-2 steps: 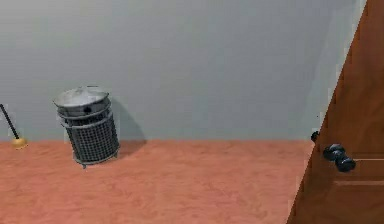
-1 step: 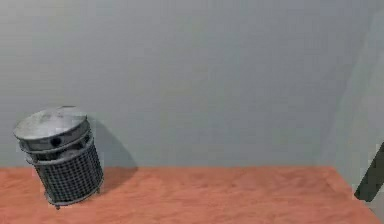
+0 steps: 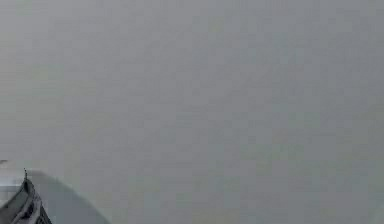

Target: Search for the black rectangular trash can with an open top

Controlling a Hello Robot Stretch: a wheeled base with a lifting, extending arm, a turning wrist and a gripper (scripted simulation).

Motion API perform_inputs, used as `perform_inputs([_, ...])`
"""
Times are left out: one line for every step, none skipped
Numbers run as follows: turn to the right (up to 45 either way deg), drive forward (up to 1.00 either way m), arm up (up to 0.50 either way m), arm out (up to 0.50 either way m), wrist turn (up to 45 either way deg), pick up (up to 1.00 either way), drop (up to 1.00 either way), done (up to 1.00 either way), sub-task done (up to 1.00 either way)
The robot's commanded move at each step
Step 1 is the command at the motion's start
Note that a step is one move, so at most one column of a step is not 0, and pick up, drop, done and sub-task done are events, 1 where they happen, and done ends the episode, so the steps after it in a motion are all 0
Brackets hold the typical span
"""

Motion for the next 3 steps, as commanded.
perform_inputs([45.0,0.0,0.0,0.0,0.0,0.0,0.0,0.0,0.0])
perform_inputs([9.0,0.0,0.0,0.0,0.0,0.0,0.0,0.0,0.0])
perform_inputs([0.0,0.3,0.0,0.0,0.0,0.0,0.0,0.0,0.0])
